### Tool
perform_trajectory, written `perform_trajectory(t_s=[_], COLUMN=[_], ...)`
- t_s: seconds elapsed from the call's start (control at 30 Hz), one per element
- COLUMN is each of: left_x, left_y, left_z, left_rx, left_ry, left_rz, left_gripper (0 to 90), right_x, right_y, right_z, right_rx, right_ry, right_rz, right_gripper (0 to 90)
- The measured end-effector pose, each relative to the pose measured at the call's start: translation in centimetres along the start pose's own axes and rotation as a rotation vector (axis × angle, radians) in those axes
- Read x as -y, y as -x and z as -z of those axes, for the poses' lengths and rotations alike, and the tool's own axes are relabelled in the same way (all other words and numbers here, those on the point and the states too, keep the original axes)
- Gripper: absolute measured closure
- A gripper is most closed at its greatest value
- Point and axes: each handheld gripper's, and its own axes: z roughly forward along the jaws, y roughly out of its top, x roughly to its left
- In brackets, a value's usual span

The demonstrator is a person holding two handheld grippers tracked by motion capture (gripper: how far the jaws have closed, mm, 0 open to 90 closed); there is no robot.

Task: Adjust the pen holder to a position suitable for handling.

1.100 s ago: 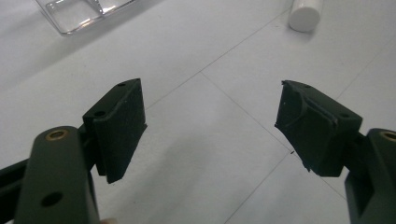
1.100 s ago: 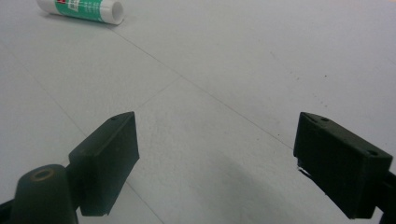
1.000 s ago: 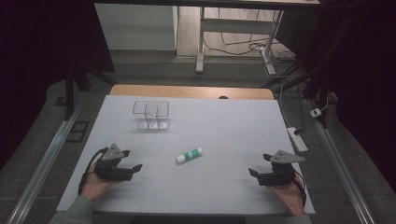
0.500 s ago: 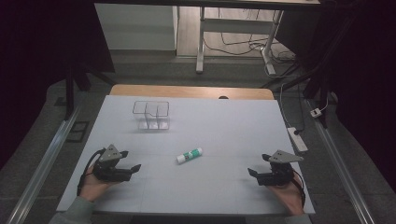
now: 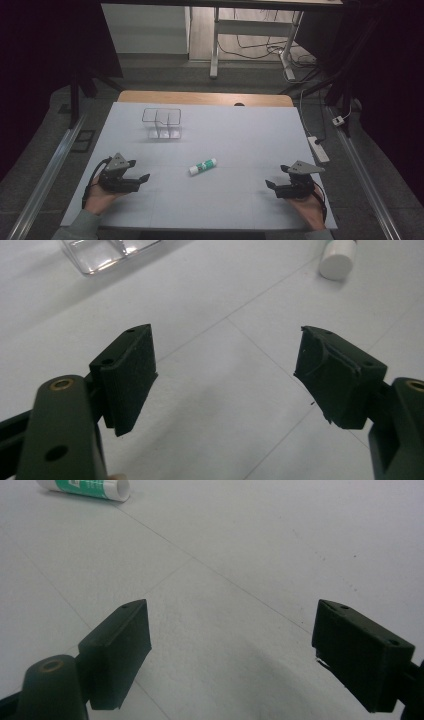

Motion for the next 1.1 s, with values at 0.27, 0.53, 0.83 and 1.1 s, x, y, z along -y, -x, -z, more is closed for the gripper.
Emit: perform_trajectory(t_s=[0.27,0.53,0.83,1.1], left_x=[-0.3,-1.5,-3.4,-4.9], left_y=[-1.3,-1.9,-3.2,-4.6], left_z=[0.4,0.8,0.5,-0.2], left_rx=[0.002,-0.013,-0.028,-0.033], left_ry=[0.013,0.014,0.016,0.008], left_rz=[0.057,0.053,0.056,0.074], left_gripper=[24.1,24.2,24.2,24.4], right_x=[0.1,0.1,0.1,0.1], right_y=[0.0,0.0,0.0,0.0], right_z=[-0.1,-0.2,-0.2,-0.2], right_rx=[0.006,0.004,0.009,0.014], right_ry=[-0.01,-0.002,-0.005,-0.011], right_rz=[-0.002,-0.007,-0.013,-0.011], right_gripper=[15.6,15.7,15.6,15.6])
